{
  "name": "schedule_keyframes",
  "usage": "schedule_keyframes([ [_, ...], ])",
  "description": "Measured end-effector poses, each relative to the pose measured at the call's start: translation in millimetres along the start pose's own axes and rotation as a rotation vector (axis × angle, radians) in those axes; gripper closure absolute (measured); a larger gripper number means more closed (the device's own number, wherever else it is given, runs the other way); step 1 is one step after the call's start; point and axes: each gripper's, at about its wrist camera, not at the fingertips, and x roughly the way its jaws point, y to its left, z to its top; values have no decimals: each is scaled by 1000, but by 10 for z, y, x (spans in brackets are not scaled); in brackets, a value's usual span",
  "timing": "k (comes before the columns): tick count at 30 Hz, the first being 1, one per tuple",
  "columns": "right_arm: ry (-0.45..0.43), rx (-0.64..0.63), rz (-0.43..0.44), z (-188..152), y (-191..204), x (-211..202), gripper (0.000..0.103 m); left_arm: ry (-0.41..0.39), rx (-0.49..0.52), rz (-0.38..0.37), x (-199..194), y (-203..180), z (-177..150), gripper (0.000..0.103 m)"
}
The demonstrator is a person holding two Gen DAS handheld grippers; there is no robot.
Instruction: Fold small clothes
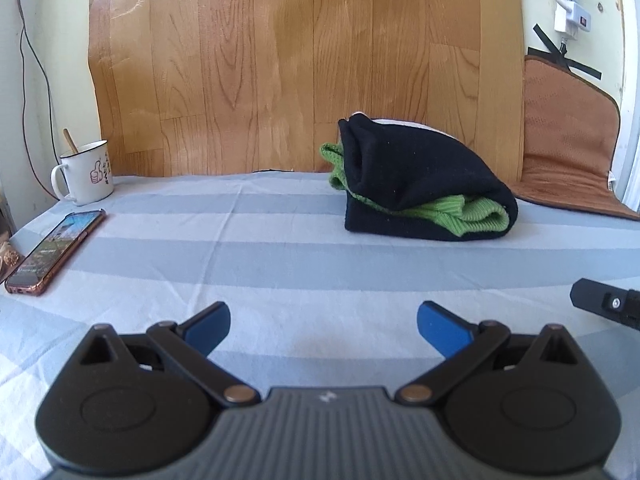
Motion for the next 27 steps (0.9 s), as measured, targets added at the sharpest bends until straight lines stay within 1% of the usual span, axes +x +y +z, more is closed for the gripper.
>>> schedule_keyframes([
  [8,-1,1,-1,-4,2,-4,30,38,3,4,50,-6,-1,0],
  [24,-1,1,-1,-5,-1,-6,30,47,23,2,61,-27,-9,0],
  [27,-1,0,0,-3,-3,-6,30,26,37,2,44,-44,-19,0],
])
